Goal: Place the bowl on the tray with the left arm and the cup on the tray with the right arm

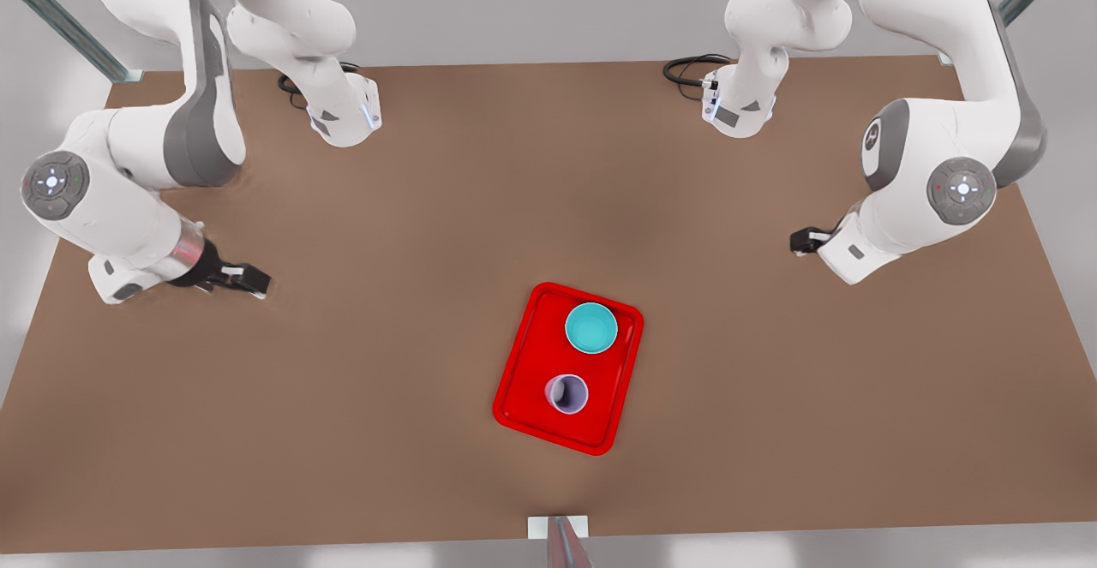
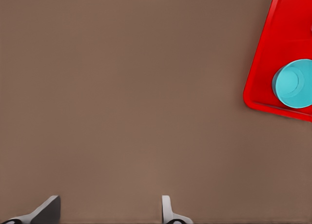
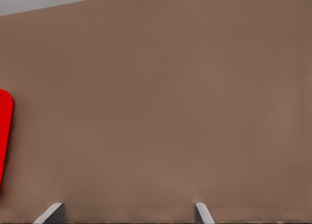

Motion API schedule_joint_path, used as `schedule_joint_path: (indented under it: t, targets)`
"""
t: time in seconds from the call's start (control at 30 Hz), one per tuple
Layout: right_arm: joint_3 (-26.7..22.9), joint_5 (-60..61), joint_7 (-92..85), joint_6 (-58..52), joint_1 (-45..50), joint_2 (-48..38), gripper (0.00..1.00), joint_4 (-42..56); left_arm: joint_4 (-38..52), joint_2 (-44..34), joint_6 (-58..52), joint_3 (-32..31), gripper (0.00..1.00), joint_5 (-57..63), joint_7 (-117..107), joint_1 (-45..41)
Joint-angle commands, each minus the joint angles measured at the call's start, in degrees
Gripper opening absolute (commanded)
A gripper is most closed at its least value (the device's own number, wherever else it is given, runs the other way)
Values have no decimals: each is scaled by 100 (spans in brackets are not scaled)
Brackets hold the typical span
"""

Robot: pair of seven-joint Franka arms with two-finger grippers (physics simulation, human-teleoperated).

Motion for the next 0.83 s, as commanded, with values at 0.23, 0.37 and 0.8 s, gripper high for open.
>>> schedule_joint_path:
  t: [0.23, 0.37, 0.8]
  targets:
    - [-9, -2, -403, -3, -187, -481, 100, -744, 0, 0, -37, -1, 100, -8, 0, -32]
    - [0, -2, -403, 5, -187, -472, 100, -709, 9, 0, -37, -1, 100, -8, 0, -41]
    - [9, -37, -412, 58, -187, -244, 100, -516, 0, 52, -37, -1, 100, -8, 0, -41]
